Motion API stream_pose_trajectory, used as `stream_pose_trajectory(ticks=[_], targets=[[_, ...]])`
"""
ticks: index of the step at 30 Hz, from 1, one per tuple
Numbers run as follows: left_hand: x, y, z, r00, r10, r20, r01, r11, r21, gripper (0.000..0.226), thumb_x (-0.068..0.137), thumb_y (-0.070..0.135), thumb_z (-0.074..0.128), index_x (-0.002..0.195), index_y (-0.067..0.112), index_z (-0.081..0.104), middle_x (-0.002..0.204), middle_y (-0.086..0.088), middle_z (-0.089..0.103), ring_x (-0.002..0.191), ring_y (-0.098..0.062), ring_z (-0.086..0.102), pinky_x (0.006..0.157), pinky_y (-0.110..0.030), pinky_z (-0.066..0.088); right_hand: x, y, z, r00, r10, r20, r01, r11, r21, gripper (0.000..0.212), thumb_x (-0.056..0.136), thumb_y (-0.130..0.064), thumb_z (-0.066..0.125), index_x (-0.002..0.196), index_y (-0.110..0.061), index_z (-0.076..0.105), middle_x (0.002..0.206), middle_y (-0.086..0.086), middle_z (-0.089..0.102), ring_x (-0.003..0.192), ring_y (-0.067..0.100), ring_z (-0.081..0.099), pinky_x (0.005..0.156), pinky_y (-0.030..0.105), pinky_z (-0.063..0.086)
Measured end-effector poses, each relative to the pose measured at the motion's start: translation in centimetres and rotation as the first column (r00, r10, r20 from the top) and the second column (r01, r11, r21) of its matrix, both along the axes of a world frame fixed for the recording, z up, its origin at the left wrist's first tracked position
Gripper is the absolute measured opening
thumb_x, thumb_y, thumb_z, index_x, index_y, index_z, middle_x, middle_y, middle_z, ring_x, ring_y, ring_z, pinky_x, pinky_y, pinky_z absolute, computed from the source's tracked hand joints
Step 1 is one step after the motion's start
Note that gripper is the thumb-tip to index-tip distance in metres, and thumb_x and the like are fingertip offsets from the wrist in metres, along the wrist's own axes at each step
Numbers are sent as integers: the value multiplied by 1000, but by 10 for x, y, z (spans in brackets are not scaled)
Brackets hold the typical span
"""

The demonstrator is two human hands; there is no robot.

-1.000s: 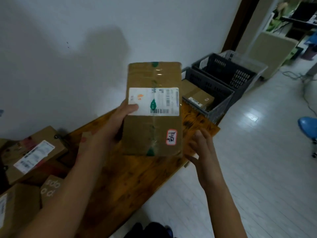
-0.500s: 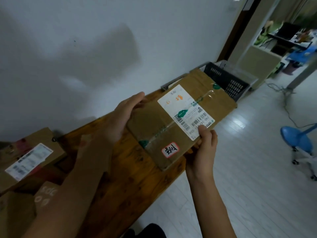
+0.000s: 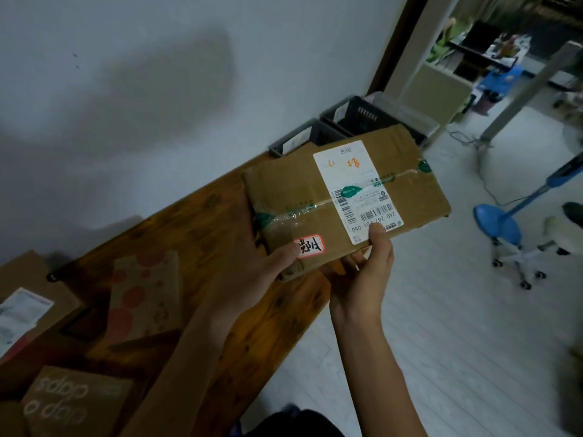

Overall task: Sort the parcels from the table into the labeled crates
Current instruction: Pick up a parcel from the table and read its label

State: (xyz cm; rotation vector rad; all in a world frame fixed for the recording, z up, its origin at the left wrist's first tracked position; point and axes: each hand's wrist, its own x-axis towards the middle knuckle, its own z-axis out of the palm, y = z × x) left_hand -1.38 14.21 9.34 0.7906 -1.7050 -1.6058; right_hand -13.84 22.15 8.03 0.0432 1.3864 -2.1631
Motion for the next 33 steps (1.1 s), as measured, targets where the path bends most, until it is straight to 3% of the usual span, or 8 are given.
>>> stream_pose_trajectory(ticks=[4,11,18,20,23,26,29,33], targets=[[-23,-2,-6,999,-33,-27,34,999,34,89,88,18,74,156,19,17,121,13,55,99,11,64,68,-12,54,-18,0,-1,1000,-13,-13,13,1000,16,73,79,-52,67,143,-25,45,121,4,72,107,23,72,91,50,60],[-101,-4,-17,999,-29,16,29,999,13,70,87,20,73,142,35,32,112,19,57,92,17,62,65,-9,52,-92,1,-13,998,-53,46,51,998,45,76,74,-55,68,142,-31,46,119,-2,73,106,17,72,100,52,55],[-242,2,-26,1000,10,-2,-11,999,-52,82,75,54,75,142,57,28,142,10,51,126,-16,58,89,-45,59,-242,31,-26,998,-53,36,51,997,54,76,75,-52,67,145,-31,44,113,-4,74,110,19,69,98,56,54],[-286,4,-21,997,36,63,-30,996,-84,85,78,54,74,147,48,24,144,10,46,127,-10,54,88,-37,59,-289,42,-26,1000,-26,8,25,997,66,75,75,-50,67,145,-30,46,103,-7,75,105,18,71,90,49,59],[-348,1,-5,976,-12,218,30,997,-76,58,88,46,72,133,44,35,116,23,53,99,14,58,69,-14,56,-353,53,-32,1000,22,2,-22,996,91,63,84,-48,67,142,-30,49,102,-5,75,104,21,70,81,41,60],[-401,-17,-3,864,-172,473,233,970,-72,50,86,53,69,128,39,45,111,25,56,96,8,59,71,-12,51,-411,60,-42,999,51,-11,-50,992,118,50,91,-49,62,137,-31,54,106,-5,75,103,21,71,77,39,57],[-468,-41,-8,819,-327,472,319,942,101,68,74,68,68,134,43,48,126,17,59,109,-7,62,87,-30,57,-481,51,-54,986,167,-19,-163,977,138,63,78,-61,62,134,-31,58,118,0,73,105,21,72,86,46,57],[-552,-60,-40,882,-428,195,322,852,413,79,72,52,85,137,43,42,123,12,65,101,-18,72,89,-45,59,-570,22,-72,941,336,-25,-328,931,159,67,78,-62,68,136,-30,58,128,9,69,120,35,65,107,63,43]])
